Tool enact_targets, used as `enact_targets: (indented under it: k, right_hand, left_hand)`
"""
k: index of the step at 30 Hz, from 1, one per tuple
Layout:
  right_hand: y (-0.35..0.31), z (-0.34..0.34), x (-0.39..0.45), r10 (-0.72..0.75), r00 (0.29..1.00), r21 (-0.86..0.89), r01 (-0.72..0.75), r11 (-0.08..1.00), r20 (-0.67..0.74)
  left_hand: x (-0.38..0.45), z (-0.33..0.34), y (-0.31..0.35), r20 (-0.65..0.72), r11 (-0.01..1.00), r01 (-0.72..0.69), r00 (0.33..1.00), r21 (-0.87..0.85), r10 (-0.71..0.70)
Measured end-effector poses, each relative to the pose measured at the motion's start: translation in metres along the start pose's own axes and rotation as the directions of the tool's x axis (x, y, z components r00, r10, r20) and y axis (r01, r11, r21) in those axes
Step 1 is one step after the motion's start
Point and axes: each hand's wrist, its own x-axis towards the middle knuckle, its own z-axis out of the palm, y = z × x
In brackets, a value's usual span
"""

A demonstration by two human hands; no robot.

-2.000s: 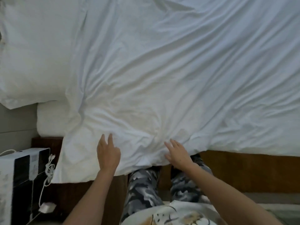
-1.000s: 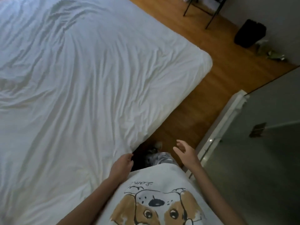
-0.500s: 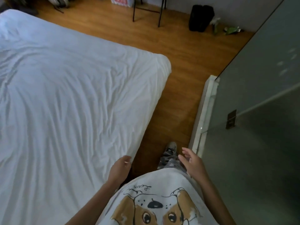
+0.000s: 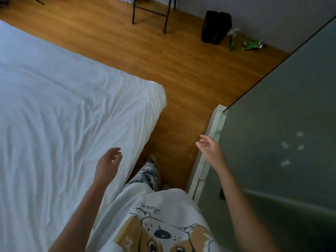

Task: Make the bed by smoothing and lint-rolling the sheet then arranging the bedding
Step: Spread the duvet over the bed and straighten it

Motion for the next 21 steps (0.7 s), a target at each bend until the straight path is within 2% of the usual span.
enact_targets:
  k: [5, 9, 14, 17, 21]
  right_hand:
    - [-0.025, -0.032, 0.110, 0.059, 0.998, -0.031, -0.058, 0.998, 0.037]
    - [-0.060, -0.069, 0.191, 0.119, 0.992, -0.115, -0.114, 0.987, 0.043]
    - [-0.133, -0.136, 0.285, 0.068, 0.995, -0.090, -0.075, 0.993, -0.076]
    - [-0.174, -0.174, 0.332, 0.036, 0.989, -0.023, -0.040, 0.999, -0.145]
    - [-0.216, -0.214, 0.411, 0.013, 0.992, 0.012, -0.011, 1.000, -0.126]
  left_hand:
    - [0.090, 0.039, 0.051, 0.032, 0.999, 0.021, 0.999, 0.039, -0.022]
    - [0.183, 0.072, 0.131, 0.117, 0.999, -0.007, 0.993, 0.052, 0.001]
    - [0.298, 0.101, 0.283, 0.269, 0.969, -0.238, 0.939, 0.064, 0.212]
    - [0.352, 0.105, 0.368, 0.312, 0.932, -0.356, 0.894, 0.062, 0.321]
    - [0.427, 0.113, 0.444, 0.287, 0.922, -0.383, 0.890, 0.050, 0.354]
